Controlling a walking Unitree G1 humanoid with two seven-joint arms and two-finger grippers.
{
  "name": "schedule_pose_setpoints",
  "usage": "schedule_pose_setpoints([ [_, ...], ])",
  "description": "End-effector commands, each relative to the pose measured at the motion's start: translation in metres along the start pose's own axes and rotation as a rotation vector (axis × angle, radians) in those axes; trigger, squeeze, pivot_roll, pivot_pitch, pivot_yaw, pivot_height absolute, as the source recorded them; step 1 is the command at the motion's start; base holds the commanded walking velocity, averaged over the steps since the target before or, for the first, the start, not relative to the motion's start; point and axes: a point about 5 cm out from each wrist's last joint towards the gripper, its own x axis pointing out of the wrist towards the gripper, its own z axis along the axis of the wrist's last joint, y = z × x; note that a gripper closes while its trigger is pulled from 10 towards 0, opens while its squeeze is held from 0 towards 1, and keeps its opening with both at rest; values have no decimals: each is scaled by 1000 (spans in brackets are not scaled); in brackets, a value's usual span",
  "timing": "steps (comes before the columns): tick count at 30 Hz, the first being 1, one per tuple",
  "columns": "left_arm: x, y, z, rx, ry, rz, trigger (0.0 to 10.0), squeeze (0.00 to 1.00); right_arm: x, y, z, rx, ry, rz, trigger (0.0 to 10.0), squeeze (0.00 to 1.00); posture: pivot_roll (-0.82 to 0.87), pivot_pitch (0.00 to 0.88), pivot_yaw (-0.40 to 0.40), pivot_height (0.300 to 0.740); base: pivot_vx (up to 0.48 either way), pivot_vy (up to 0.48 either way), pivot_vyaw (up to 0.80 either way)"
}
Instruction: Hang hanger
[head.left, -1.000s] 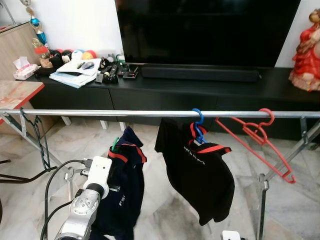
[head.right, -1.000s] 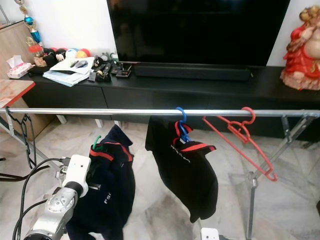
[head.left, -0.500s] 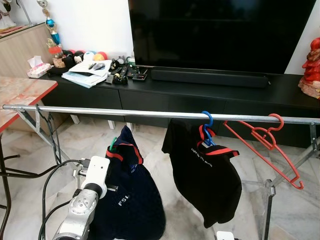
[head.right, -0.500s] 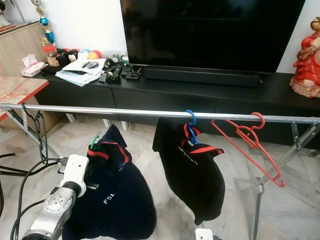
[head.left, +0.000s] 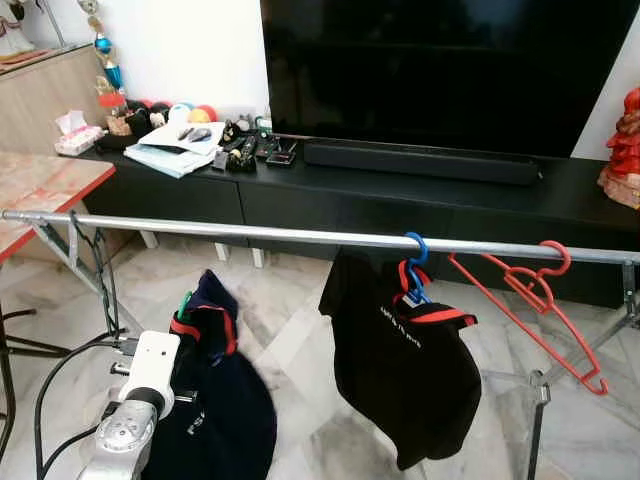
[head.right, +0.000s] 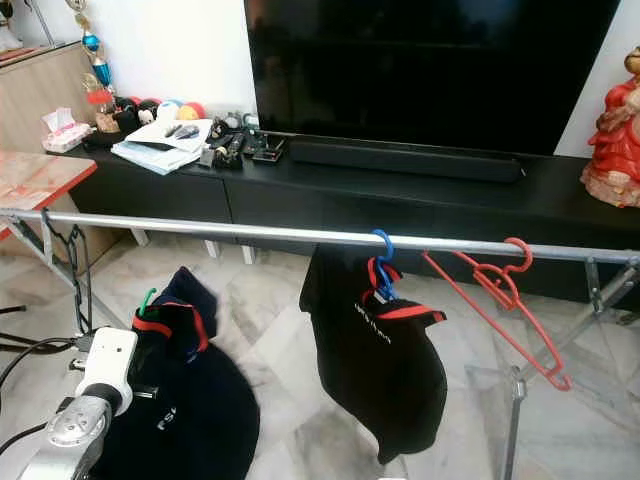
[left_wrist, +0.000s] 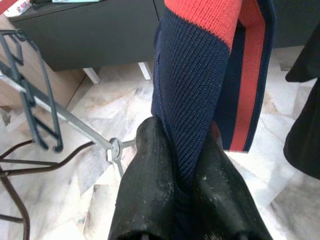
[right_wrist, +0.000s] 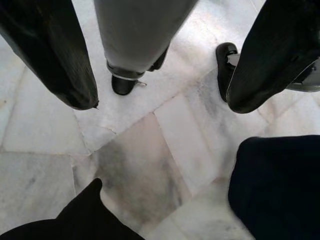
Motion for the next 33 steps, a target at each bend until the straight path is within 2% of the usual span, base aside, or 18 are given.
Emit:
schedule_pose_setpoints([
  [1,3,4,14,-3,-57,11,10000,0,-1,-2,-4,-4,5,0,10000,0,-44,9,37,740,311,0,0],
  [3,3,2,14,-4,-59,4,10000,0,-4,-14,-8,-2,10,-10,10000,0,-44,11,36,740,332,0,0],
  [7,0,0,17,-32,-79,-24,10000,0,-4,-17,-6,-5,6,-10,10000,0,-41,12,35,740,259,0,0],
  [16,-5,-15,16,-48,-92,-153,10000,0,0,-4,4,-12,-4,5,10000,0,-39,13,32,740,0,0,0],
  [21,-10,-25,17,-7,-97,-291,10000,0,-1,-9,3,-15,3,-2,10000,0,-38,13,32,740,0,0,0],
  [22,-11,-27,17,12,-93,-325,10000,0,-1,-10,2,-16,4,-4,10000,0,-38,13,32,740,0,0,0],
  [23,-12,-28,17,69,-89,-370,10000,0,-1,-11,2,-17,7,-7,10000,0,-38,13,32,740,0,0,0],
  [29,-3,-17,31,75,-127,-324,10000,0,-1,-12,2,-21,10,-8,10000,0,-34,13,28,740,0,0,0],
  [33,6,-18,42,70,-154,-311,10000,0,-1,-11,3,-22,8,-6,10000,0,-31,11,22,740,0,0,0],
])
